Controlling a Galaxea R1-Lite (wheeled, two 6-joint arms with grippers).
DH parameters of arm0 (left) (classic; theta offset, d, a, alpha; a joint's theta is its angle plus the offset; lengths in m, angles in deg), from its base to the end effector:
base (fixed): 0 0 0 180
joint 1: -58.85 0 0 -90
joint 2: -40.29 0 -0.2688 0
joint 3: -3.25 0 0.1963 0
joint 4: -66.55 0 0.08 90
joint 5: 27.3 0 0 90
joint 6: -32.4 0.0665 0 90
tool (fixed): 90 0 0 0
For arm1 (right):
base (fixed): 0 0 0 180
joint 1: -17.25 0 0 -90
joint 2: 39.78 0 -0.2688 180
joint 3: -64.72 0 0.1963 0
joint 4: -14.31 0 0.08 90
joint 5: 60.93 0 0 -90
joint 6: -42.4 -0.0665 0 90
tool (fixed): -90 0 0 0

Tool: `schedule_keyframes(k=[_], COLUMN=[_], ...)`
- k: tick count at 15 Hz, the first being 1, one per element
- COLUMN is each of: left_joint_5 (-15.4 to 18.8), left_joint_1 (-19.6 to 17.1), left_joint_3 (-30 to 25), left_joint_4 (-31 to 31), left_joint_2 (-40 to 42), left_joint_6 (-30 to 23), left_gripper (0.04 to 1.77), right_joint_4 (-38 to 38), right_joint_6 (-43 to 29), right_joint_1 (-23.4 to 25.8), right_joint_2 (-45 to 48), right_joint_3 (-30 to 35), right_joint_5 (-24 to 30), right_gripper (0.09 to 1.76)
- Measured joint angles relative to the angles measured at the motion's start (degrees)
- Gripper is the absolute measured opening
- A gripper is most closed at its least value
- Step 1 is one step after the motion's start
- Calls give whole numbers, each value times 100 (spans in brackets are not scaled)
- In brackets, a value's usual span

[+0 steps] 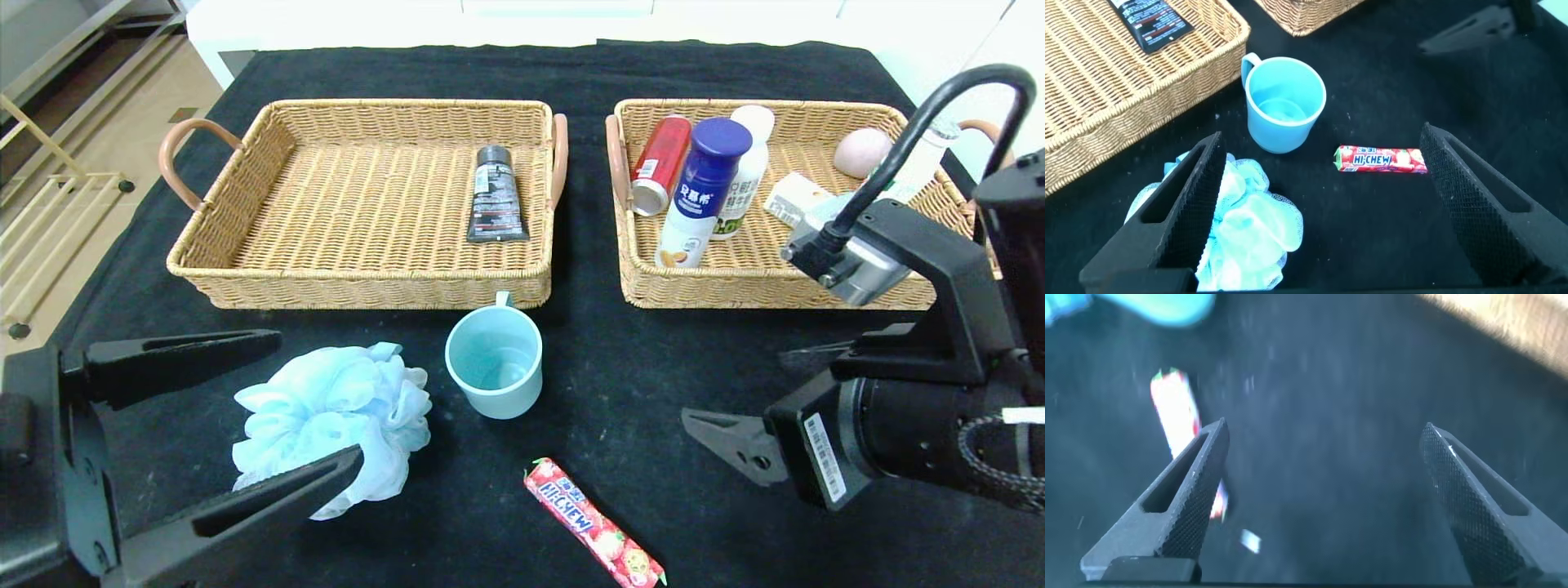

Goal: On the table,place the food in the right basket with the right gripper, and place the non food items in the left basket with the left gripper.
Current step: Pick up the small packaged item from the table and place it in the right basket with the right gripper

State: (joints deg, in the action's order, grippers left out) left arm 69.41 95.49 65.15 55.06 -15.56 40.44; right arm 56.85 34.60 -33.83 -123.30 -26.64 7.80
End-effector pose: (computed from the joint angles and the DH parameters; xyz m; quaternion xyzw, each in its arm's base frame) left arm 0.1476 -0.1194 0.2293 0.0773 0.0199 -0.3712 0.9251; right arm 0.1952 0.2034 0.2130 -0.1129 0.2569 0.2286 0.9322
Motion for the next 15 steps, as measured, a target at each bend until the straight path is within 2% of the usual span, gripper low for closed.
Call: schedule_keyframes(k=[2,3,9,15], left_joint_5=[-55,-74,-124,-124], left_joint_1=[0,0,-6,-69], left_joint_3=[0,0,60,140], left_joint_4=[2,2,2,-30], left_joint_2=[-20,-22,23,117], left_joint_6=[5,7,7,7], left_gripper=[172,172,172,172], right_joint_4=[926,1073,1123,1114], right_joint_6=[-366,-424,-518,-558], right_joint_1=[-197,-294,-680,-984], right_joint_2=[-156,-261,-979,-1642], right_joint_3=[-546,-689,-863,-1056], right_joint_5=[2,2,-26,-295], right_gripper=[170,170,170,170])
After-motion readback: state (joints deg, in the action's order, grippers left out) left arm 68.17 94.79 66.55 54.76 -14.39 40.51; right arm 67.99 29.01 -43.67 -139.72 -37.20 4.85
